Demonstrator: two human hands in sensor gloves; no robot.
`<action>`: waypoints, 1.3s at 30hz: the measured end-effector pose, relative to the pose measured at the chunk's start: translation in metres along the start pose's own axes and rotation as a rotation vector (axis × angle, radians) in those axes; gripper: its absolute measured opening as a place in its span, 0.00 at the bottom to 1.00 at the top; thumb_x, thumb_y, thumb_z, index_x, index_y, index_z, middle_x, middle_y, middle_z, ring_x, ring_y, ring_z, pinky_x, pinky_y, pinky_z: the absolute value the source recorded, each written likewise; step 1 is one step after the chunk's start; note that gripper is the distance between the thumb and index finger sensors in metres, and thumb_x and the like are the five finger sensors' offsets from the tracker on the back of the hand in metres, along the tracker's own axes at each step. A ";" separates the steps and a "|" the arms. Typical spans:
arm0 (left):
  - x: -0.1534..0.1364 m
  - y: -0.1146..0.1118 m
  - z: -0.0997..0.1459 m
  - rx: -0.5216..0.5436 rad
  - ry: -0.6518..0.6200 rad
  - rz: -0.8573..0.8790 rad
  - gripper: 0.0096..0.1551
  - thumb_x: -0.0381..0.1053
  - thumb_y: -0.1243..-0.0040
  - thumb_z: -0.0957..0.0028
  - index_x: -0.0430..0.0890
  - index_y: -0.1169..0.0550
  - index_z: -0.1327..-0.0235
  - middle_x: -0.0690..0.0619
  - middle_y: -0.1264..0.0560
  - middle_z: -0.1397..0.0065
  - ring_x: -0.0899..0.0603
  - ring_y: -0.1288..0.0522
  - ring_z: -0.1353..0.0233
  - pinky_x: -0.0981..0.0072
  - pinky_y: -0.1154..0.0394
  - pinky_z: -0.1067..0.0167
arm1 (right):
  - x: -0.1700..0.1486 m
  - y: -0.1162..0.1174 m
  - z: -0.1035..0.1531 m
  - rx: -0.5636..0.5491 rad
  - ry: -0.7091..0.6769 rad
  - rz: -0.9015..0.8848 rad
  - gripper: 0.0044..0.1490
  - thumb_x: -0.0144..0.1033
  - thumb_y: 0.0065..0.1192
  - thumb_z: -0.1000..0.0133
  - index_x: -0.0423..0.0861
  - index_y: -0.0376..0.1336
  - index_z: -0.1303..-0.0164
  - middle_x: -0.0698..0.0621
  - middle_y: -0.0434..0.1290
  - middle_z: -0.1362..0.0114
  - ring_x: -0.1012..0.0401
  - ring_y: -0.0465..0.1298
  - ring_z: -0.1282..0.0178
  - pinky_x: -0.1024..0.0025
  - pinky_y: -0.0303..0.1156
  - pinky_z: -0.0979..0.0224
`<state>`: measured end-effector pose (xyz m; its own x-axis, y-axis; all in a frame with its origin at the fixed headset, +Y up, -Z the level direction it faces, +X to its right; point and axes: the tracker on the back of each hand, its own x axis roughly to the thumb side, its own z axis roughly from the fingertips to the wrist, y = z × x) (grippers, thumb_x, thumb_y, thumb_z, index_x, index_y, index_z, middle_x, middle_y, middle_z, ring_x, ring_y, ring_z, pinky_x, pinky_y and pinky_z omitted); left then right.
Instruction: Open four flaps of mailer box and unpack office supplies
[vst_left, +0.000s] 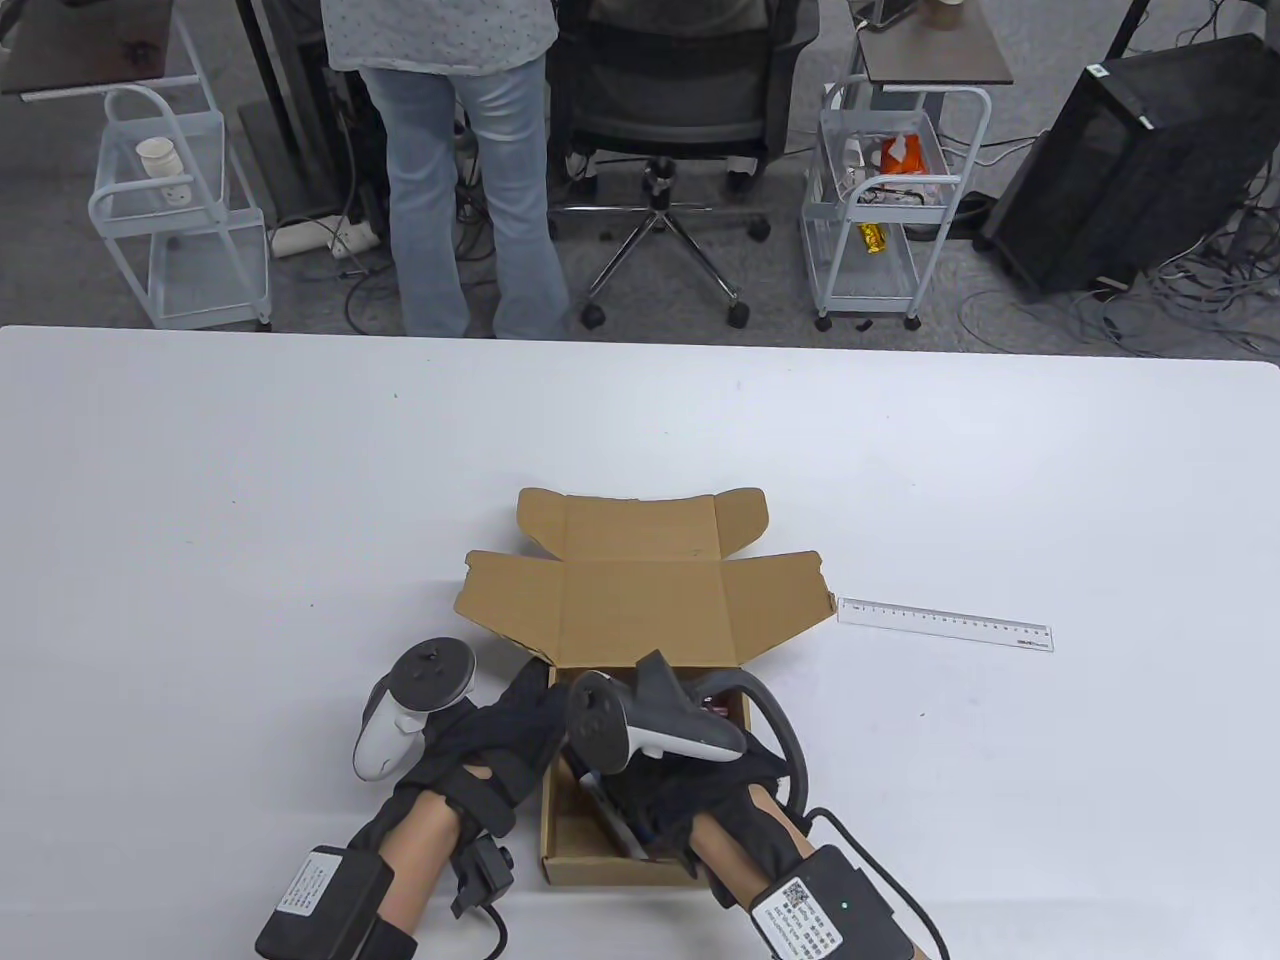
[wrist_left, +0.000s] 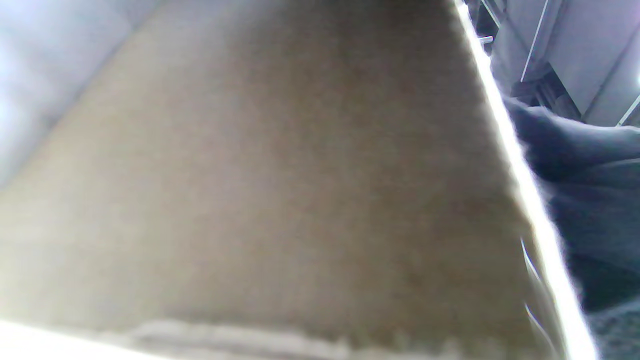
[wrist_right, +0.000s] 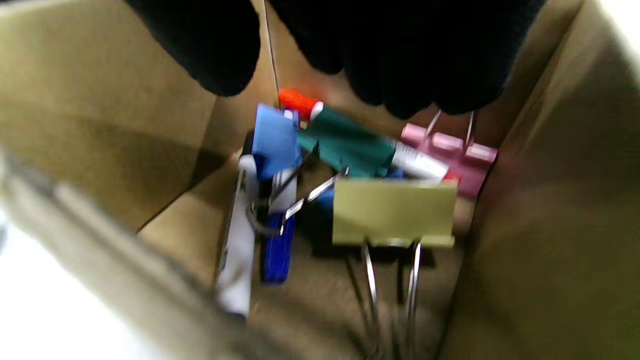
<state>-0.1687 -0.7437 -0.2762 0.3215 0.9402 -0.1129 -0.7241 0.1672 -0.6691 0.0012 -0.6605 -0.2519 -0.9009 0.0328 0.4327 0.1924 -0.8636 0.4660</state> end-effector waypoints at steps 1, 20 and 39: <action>0.000 0.000 0.000 -0.001 0.000 0.000 0.46 0.62 0.67 0.34 0.40 0.65 0.17 0.35 0.63 0.12 0.25 0.65 0.13 0.34 0.55 0.21 | -0.001 0.004 -0.004 0.035 0.011 -0.009 0.47 0.48 0.55 0.34 0.31 0.47 0.15 0.28 0.57 0.13 0.32 0.64 0.18 0.38 0.69 0.23; 0.001 0.001 -0.001 0.009 0.009 -0.001 0.44 0.62 0.66 0.34 0.44 0.63 0.16 0.36 0.62 0.11 0.25 0.64 0.13 0.35 0.54 0.21 | -0.019 0.032 -0.029 0.102 0.117 -0.119 0.46 0.52 0.46 0.30 0.37 0.40 0.12 0.48 0.62 0.15 0.39 0.64 0.15 0.36 0.62 0.17; 0.001 0.001 -0.001 0.010 0.009 -0.002 0.45 0.63 0.65 0.34 0.44 0.63 0.16 0.36 0.62 0.11 0.26 0.64 0.12 0.35 0.54 0.21 | -0.023 0.007 0.007 -0.227 0.130 -0.229 0.33 0.45 0.56 0.33 0.42 0.60 0.21 0.47 0.77 0.31 0.49 0.83 0.38 0.47 0.79 0.32</action>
<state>-0.1689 -0.7432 -0.2779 0.3284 0.9370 -0.1188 -0.7297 0.1718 -0.6619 0.0263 -0.6640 -0.2531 -0.9556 0.1870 0.2276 -0.0989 -0.9315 0.3500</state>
